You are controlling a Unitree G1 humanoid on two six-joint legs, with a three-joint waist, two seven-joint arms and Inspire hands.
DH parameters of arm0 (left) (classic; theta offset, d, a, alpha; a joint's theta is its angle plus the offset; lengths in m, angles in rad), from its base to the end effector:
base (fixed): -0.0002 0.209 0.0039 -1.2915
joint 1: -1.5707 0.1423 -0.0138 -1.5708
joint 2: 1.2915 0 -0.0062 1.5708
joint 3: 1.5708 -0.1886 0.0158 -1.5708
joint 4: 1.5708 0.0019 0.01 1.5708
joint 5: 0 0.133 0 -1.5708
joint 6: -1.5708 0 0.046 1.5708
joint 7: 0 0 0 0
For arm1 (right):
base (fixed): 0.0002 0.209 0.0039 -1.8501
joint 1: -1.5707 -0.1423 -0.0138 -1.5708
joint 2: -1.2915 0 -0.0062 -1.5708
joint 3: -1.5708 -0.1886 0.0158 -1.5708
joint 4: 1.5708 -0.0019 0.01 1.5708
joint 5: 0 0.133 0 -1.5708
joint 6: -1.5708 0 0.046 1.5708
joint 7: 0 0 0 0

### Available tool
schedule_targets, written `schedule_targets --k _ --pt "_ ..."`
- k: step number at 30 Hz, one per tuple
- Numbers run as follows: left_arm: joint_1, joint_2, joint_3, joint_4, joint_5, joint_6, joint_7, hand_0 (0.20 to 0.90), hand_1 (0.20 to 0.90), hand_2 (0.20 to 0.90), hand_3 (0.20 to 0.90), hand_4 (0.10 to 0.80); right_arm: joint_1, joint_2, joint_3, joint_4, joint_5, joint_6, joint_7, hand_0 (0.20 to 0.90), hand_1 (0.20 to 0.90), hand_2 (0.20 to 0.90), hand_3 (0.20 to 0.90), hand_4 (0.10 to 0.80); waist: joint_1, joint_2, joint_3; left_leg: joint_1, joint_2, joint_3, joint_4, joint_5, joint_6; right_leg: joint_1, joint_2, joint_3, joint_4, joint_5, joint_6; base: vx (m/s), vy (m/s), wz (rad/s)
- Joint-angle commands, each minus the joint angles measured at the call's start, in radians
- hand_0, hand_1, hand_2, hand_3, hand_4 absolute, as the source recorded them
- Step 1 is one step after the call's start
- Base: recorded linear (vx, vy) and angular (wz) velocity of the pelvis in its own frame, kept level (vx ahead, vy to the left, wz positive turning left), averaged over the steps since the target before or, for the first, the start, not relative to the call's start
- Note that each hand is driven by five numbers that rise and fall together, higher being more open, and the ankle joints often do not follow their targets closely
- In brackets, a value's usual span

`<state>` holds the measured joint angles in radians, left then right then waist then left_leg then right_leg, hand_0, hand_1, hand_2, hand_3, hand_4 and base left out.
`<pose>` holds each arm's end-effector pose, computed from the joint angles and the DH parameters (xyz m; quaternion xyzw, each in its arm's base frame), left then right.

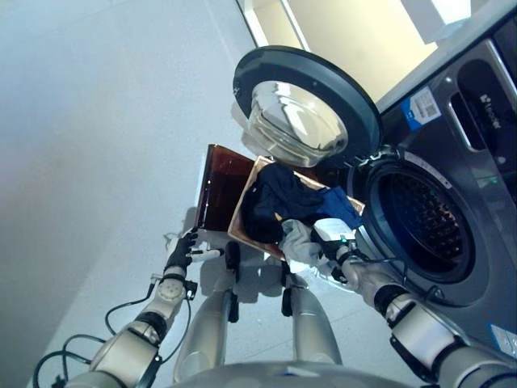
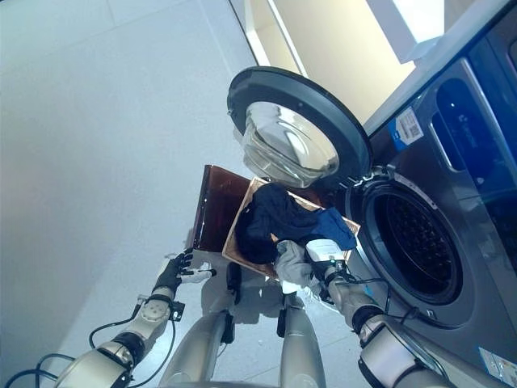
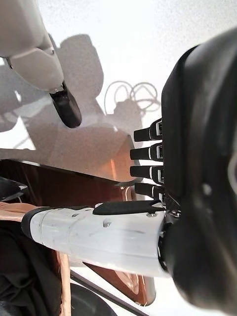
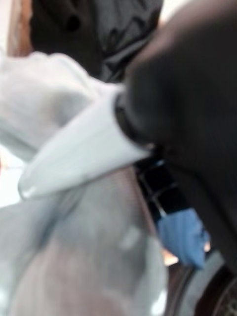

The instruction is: Pick up the clothes and place them into the washing machine

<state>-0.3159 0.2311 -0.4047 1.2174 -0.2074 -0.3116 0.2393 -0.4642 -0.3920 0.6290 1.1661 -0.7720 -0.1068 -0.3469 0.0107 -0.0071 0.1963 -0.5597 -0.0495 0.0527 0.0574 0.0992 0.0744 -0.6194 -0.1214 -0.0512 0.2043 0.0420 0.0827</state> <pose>0.1896 0.1894 -0.0736 0.1793 0.2875 0.0346 0.9402 0.2275 -0.2186 -0.0443 -0.6905 0.1389 0.1703 0.6891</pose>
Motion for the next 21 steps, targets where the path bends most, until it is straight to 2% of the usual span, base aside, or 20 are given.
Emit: schedule_targets --k 1,9,14,17,18,21 --pt "0.011 0.01 0.061 0.013 0.013 -0.025 0.005 0.9 0.9 0.9 0.9 0.8 0.06 -0.081 -0.023 -0.068 0.084 -0.007 0.003 0.2 0.2 0.2 0.2 0.3 -0.026 -0.04 -0.017 -0.007 0.011 -0.024 0.069 -0.07 -0.076 0.128 -0.032 0.011 -0.223 0.12 0.009 0.041 -0.013 0.03" --pt "0.067 0.038 0.102 0.026 0.015 -0.017 -0.019 0.9 0.9 0.9 0.9 0.8 0.167 -0.16 -0.152 -0.255 0.242 -0.068 0.059 0.2 0.2 0.2 0.2 0.3 -0.034 -0.056 -0.043 0.086 0.014 -0.027 0.057 -0.088 -0.077 0.219 -0.029 0.005 -0.216 0.086 0.012 0.061 -0.021 0.0" --pt "0.105 0.054 0.125 0.025 0.007 -0.019 -0.031 0.9 0.9 0.9 0.9 0.8 0.257 -0.185 -0.285 -0.318 0.392 -0.099 0.076 0.2 0.2 0.2 0.2 0.3 -0.041 -0.062 -0.059 0.13 0.021 -0.024 0.036 -0.087 -0.078 0.26 -0.025 -0.001 -0.228 0.077 0.015 0.045 -0.022 -0.03" --pt "0.122 0.059 0.139 0.033 0.005 -0.024 -0.034 0.9 0.9 0.9 0.9 0.8 0.321 -0.178 -0.362 -0.356 0.477 -0.123 0.079 0.2 0.2 0.2 0.2 0.3 -0.048 -0.064 -0.069 0.156 0.024 -0.024 0.025 -0.087 -0.078 0.28 -0.024 -0.004 -0.229 0.068 0.016 0.063 -0.018 -0.04" --pt "0.135 0.06 0.151 0.041 0.003 -0.028 -0.035 0.9 0.9 0.9 0.9 0.8 0.371 -0.155 -0.423 -0.379 0.55 -0.139 0.081 0.2 0.2 0.2 0.2 0.3 -0.054 -0.063 -0.074 0.172 0.025 -0.024 0.02 -0.089 -0.078 0.29 -0.022 -0.003 -0.227 0.062 0.016 0.076 -0.011 -0.09" --pt "0.148 0.06 0.16 0.046 0.002 -0.031 -0.034 0.9 0.9 0.9 0.9 0.8 0.417 -0.123 -0.47 -0.389 0.63 -0.159 0.089 0.2 0.2 0.2 0.2 0.3 -0.057 -0.062 -0.082 0.192 0.029 -0.022 0.016 -0.094 -0.078 0.306 -0.02 -0.002 -0.228 0.055 0.016 0.059 -0.007 -0.08"
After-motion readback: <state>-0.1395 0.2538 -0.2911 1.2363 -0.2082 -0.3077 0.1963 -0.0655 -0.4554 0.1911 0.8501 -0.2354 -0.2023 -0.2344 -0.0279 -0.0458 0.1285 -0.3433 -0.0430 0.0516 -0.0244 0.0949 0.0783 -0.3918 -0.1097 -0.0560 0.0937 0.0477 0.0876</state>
